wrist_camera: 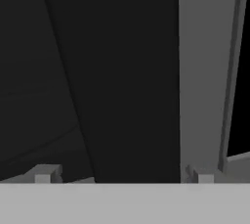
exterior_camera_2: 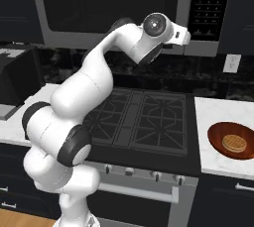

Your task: Open the microwave, place the bowl with waffle inside the microwave, then close the microwave door and turn it on.

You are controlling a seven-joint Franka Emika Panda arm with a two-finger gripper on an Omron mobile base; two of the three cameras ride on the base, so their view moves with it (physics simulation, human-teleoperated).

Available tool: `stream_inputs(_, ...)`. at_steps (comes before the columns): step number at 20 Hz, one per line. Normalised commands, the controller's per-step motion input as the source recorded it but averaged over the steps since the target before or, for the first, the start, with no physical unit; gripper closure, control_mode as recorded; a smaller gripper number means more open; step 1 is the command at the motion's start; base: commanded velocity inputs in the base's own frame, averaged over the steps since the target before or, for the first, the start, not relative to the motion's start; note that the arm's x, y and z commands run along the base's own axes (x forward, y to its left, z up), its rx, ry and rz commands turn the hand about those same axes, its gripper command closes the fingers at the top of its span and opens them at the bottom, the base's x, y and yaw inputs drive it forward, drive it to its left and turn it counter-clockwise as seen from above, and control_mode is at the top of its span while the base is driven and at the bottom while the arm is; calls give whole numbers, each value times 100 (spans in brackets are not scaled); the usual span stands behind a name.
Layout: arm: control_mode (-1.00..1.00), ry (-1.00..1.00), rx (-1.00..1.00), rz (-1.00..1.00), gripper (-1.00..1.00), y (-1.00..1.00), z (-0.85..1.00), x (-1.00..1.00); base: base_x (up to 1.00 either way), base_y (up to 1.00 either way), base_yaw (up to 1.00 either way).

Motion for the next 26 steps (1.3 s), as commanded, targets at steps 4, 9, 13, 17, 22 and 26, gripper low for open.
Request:
stream_inputs(4, -100, -11, 0, 6, -100, 0, -44, 82, 0, 0, 0)
stream_inputs(9, -100, -6, 0, 5, 100, 5, -38, 84, 0, 0, 0)
stream_inputs(13, -100, -1, 0, 7, 100, 22, -6, 66, 0, 0, 0)
stream_inputs(17, -100, 0, 0, 3, 100, 64, 0, 44, 0, 0, 0)
stream_inputs(22, -100, 0, -1, 1, 100, 100, 2, 13, 0, 0, 0)
stream_inputs(26, -100, 2, -5, 1, 100, 100, 16, -27, 0, 0, 0)
